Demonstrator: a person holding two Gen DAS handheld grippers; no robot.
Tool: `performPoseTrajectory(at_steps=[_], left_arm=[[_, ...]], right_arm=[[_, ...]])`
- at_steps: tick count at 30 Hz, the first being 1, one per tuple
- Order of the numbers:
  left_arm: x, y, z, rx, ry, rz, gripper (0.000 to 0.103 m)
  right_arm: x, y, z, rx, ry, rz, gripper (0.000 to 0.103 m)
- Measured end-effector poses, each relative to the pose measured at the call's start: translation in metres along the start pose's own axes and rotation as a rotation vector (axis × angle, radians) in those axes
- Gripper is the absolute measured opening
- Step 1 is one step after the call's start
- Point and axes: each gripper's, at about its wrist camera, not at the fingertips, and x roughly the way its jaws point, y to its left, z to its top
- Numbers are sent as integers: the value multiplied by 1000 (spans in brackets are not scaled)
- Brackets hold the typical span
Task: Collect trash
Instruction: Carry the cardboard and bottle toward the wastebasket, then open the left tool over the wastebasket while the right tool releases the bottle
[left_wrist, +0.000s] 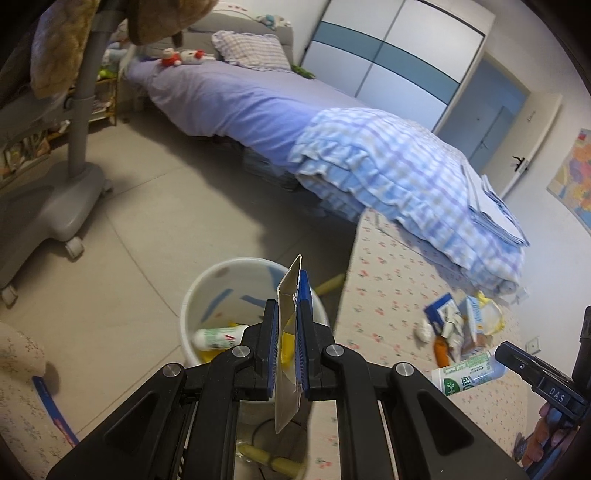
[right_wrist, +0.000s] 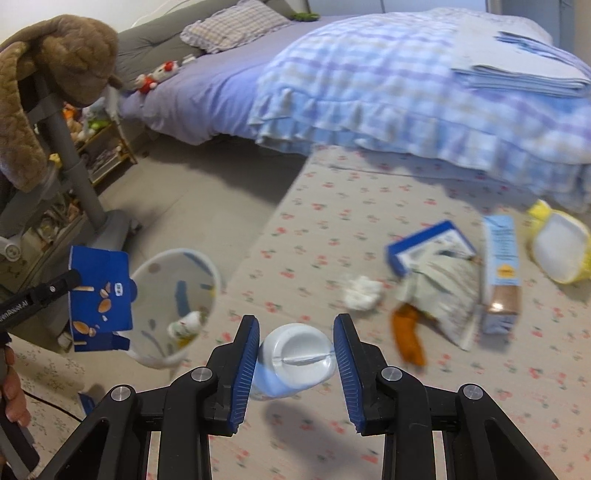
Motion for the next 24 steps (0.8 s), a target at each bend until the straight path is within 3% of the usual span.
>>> performPoseTrajectory(at_steps=[4,5,6,8,21,24], left_arm=[[9,14,5,-5,-6,35,16],[12,17,6,-4,17,57,30],[14,19,6,-6,30,72,51],[13,25,3,-8,32,103,69],[11,61,-4,-28,103,178,78],[11,63,-6,-20,104,189,83]], right_arm=[[19,23,6,-7,-3,34,37],[25,29,8,-9,-5,44,37],[28,33,9,-10,-7,49,37],[39,43,13,-12,-10,64,37],[96,69,14,46,-13,158,39],[103,65,12,80,3,162,75]])
